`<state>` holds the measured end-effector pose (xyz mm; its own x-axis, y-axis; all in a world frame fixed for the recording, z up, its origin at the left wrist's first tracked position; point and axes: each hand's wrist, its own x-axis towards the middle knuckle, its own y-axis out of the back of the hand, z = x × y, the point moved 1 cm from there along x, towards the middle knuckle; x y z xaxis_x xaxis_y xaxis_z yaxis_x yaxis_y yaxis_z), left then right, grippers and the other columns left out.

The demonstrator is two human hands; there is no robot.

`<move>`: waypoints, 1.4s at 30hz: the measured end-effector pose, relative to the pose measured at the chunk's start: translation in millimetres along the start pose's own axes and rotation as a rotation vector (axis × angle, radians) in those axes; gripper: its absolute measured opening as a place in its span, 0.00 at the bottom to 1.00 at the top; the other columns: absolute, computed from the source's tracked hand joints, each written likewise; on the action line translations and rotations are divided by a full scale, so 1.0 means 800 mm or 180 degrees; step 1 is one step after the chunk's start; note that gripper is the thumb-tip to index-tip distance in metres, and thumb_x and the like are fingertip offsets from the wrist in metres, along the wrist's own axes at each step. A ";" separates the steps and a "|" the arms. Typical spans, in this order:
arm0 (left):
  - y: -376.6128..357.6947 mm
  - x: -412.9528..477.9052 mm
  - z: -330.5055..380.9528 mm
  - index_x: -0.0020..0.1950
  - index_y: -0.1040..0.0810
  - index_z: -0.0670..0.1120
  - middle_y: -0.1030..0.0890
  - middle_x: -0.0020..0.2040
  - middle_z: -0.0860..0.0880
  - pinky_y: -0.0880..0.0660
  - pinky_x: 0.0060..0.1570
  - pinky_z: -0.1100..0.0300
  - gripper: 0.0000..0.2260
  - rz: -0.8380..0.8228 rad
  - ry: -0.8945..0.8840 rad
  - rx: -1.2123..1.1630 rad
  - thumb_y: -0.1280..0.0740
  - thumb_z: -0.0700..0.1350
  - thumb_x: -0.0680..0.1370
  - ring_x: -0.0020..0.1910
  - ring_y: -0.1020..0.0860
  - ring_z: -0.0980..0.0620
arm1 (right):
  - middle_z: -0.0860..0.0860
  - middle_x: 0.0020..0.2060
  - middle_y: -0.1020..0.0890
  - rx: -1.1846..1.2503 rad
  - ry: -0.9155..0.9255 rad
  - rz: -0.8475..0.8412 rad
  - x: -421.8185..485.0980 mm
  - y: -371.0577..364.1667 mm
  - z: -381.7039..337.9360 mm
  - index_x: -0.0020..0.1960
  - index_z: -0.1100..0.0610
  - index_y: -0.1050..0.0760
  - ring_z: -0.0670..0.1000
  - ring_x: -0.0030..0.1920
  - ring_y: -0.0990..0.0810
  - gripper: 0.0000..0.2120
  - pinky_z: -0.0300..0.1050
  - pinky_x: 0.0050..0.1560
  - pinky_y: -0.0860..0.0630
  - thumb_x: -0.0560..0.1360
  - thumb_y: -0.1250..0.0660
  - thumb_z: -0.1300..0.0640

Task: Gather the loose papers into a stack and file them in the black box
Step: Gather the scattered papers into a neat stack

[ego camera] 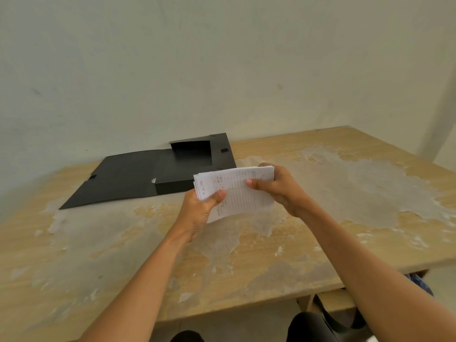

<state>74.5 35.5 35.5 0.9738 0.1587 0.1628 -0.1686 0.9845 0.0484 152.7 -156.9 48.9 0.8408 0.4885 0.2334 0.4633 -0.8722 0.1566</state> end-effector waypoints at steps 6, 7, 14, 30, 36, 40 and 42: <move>0.011 -0.005 -0.005 0.60 0.26 0.47 0.22 0.52 0.47 0.20 0.39 0.61 0.21 0.0444 -0.0205 0.0144 0.25 0.42 0.69 0.50 0.20 0.48 | 0.52 0.48 0.23 0.0049 0.0048 0.0126 -0.012 -0.008 0.018 0.63 0.50 0.33 0.52 0.46 0.20 0.24 0.45 0.42 0.19 0.71 0.27 0.58; 0.014 -0.003 -0.003 0.62 0.28 0.49 0.22 0.52 0.48 0.20 0.39 0.62 0.24 0.0577 -0.0341 0.0221 0.24 0.42 0.69 0.49 0.20 0.49 | 0.53 0.49 0.24 0.0024 0.0133 0.0195 -0.011 -0.007 0.016 0.64 0.46 0.34 0.52 0.46 0.20 0.26 0.46 0.44 0.19 0.71 0.28 0.57; 0.012 0.006 -0.003 0.55 0.23 0.54 0.24 0.51 0.51 0.19 0.43 0.53 0.11 0.0644 -0.1280 0.1255 0.30 0.45 0.74 0.48 0.22 0.50 | 0.48 0.52 0.25 -0.1145 0.0704 0.0505 -0.009 -0.011 0.011 0.59 0.45 0.25 0.48 0.48 0.25 0.14 0.38 0.45 0.26 0.75 0.33 0.57; 0.001 -0.009 -0.015 0.63 0.31 0.48 0.22 0.50 0.49 0.20 0.39 0.63 0.22 0.0861 -0.0462 -0.0031 0.27 0.38 0.72 0.49 0.19 0.50 | 0.54 0.56 0.22 0.0891 -0.0304 0.0578 -0.028 -0.027 0.036 0.71 0.49 0.41 0.53 0.53 0.21 0.38 0.43 0.45 0.24 0.66 0.27 0.53; -0.002 -0.011 -0.009 0.53 0.23 0.44 0.18 0.48 0.49 0.21 0.37 0.64 0.09 0.0665 -0.0469 -0.0045 0.29 0.38 0.74 0.46 0.18 0.54 | 0.53 0.46 0.17 0.0974 -0.0180 0.0364 -0.025 -0.026 0.029 0.57 0.62 0.24 0.51 0.47 0.20 0.13 0.43 0.44 0.24 0.74 0.32 0.61; 0.000 -0.014 -0.016 0.55 0.24 0.47 0.19 0.51 0.49 0.20 0.39 0.64 0.11 0.0571 -0.0392 0.0144 0.30 0.38 0.74 0.51 0.19 0.52 | 0.53 0.48 0.17 0.1020 -0.0204 0.0309 -0.027 -0.027 0.036 0.57 0.58 0.23 0.52 0.49 0.20 0.13 0.45 0.46 0.22 0.73 0.32 0.60; -0.001 -0.014 -0.016 0.58 0.25 0.44 0.19 0.52 0.47 0.20 0.39 0.63 0.12 0.0562 -0.0413 0.0100 0.31 0.38 0.75 0.51 0.19 0.51 | 0.52 0.48 0.17 0.1022 -0.0185 0.0390 -0.027 -0.027 0.034 0.56 0.57 0.22 0.52 0.49 0.20 0.12 0.45 0.47 0.23 0.74 0.32 0.59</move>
<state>65.2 34.0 21.3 0.9014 0.3154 0.2967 -0.3413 0.9392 0.0384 132.3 -149.4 14.0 0.9059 0.3855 0.1753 0.4146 -0.8917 -0.1813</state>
